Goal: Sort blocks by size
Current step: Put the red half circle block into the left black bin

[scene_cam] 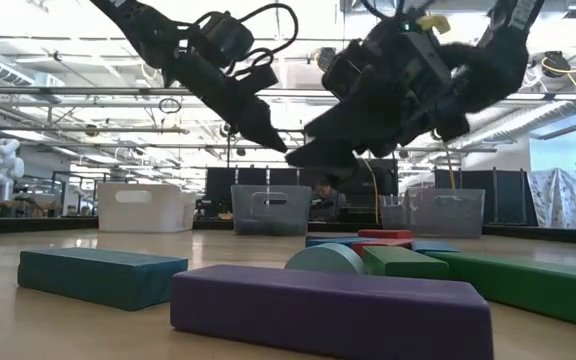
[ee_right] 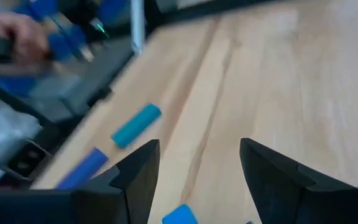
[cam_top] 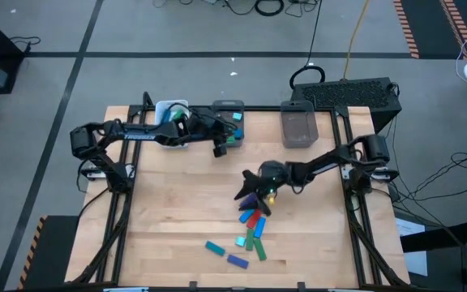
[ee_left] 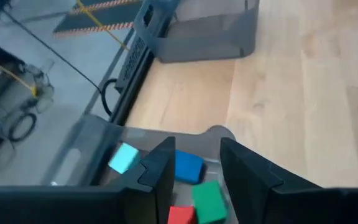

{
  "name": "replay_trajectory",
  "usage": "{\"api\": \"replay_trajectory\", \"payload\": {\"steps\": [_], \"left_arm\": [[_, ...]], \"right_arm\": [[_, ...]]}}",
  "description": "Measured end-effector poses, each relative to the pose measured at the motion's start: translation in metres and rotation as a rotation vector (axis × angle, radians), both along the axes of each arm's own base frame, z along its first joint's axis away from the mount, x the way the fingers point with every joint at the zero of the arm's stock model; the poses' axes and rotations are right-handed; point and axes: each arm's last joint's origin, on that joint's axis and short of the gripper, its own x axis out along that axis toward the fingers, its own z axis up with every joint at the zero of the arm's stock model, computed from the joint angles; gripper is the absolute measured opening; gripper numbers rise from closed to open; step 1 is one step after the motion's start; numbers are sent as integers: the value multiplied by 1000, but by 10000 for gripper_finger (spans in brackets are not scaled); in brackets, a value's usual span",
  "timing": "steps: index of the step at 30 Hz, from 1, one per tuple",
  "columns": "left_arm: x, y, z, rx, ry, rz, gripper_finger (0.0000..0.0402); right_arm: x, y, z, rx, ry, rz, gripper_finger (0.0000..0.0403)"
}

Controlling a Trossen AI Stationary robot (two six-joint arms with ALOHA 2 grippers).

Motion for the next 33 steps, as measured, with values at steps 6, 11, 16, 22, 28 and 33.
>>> {"api": "replay_trajectory", "payload": {"steps": [6,11,16,22,28,33], "left_arm": [[0,-7,-7,-135,9,57,131],[-1,-25,-15,-186,112,24,131],[5,-55,-17,-204,143,-40,130],[11,-98,-17,-231,142,-135,130],[12,-133,-16,-295,124,-152,130],[11,-156,-17,-293,123,-172,129]], "right_arm": [[9,38,3,-125,147,-112,212],[9,66,8,-110,178,-113,212],[5,87,10,-59,194,-101,212],[-6,108,4,-135,238,-173,212],[-24,103,3,-295,352,-463,212],[-35,96,18,-277,410,-539,212]]}}
